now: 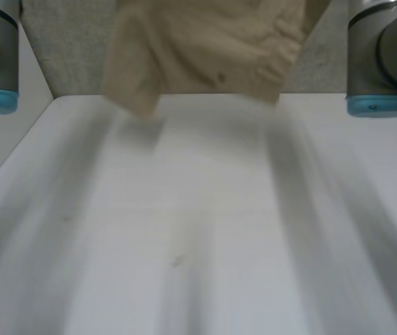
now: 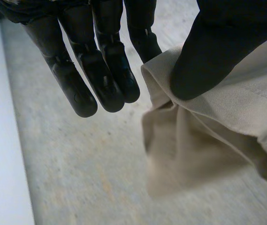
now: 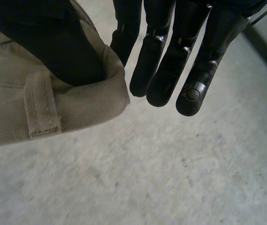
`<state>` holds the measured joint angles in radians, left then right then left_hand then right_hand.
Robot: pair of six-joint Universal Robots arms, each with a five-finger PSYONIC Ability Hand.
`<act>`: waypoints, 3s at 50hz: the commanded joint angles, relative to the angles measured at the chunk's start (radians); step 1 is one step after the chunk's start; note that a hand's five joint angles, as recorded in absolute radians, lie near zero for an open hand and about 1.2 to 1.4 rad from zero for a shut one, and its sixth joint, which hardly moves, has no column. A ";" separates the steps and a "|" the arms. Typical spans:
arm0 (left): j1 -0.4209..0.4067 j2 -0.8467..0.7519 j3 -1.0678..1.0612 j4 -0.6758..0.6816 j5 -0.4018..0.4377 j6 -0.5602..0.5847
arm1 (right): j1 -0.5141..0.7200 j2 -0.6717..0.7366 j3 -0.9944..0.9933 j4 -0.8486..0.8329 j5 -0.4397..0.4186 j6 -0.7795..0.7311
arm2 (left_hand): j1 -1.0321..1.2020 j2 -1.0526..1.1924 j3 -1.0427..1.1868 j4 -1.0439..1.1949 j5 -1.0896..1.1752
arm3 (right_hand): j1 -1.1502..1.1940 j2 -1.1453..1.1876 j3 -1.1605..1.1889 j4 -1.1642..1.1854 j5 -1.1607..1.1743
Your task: Fold the shorts.
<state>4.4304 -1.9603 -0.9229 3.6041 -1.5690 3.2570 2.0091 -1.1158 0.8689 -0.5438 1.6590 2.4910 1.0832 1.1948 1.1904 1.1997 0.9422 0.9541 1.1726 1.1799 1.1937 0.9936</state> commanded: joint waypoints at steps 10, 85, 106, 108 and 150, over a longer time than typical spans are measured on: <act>-0.016 -0.018 -0.499 -0.180 0.073 -0.039 | 0.003 -0.035 0.539 0.208 -0.208 0.037 | 0.313 0.201 0.206 0.197 0.280 | 0.442 0.224 0.216 0.203 0.228; -0.036 0.480 -1.117 -0.301 0.210 0.196 | -0.125 -0.253 0.889 0.363 -0.291 0.316 | -0.330 -0.441 -0.437 -0.446 -0.363 | -0.534 -0.753 -0.760 -0.774 -0.748; 0.020 0.377 -1.205 -0.337 0.215 0.325 | -0.116 -0.188 0.894 0.358 -0.292 0.305 | -0.617 -0.729 -0.724 -0.734 -0.651 | -0.526 -0.744 -0.751 -0.765 -0.740; 0.029 0.341 -1.191 -0.286 0.210 0.325 | -0.116 -0.187 0.894 0.358 -0.292 0.304 | -0.617 -0.729 -0.724 -0.734 -0.651 | -0.526 -0.744 -0.751 -0.765 -0.740; 0.040 -0.002 -1.036 -0.110 0.208 0.329 | -0.115 -0.107 0.884 0.354 -0.294 0.298 | -0.297 -0.409 -0.404 -0.414 -0.331 | -0.529 -0.747 -0.754 -0.768 -0.743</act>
<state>4.4700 -1.9370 -1.9691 3.4948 -1.3609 3.5859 1.8945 -1.2292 1.7552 -0.1902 1.3652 2.7899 0.6836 0.6747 0.6784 0.6790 0.4947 0.3802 0.4363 0.4283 0.4077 0.2326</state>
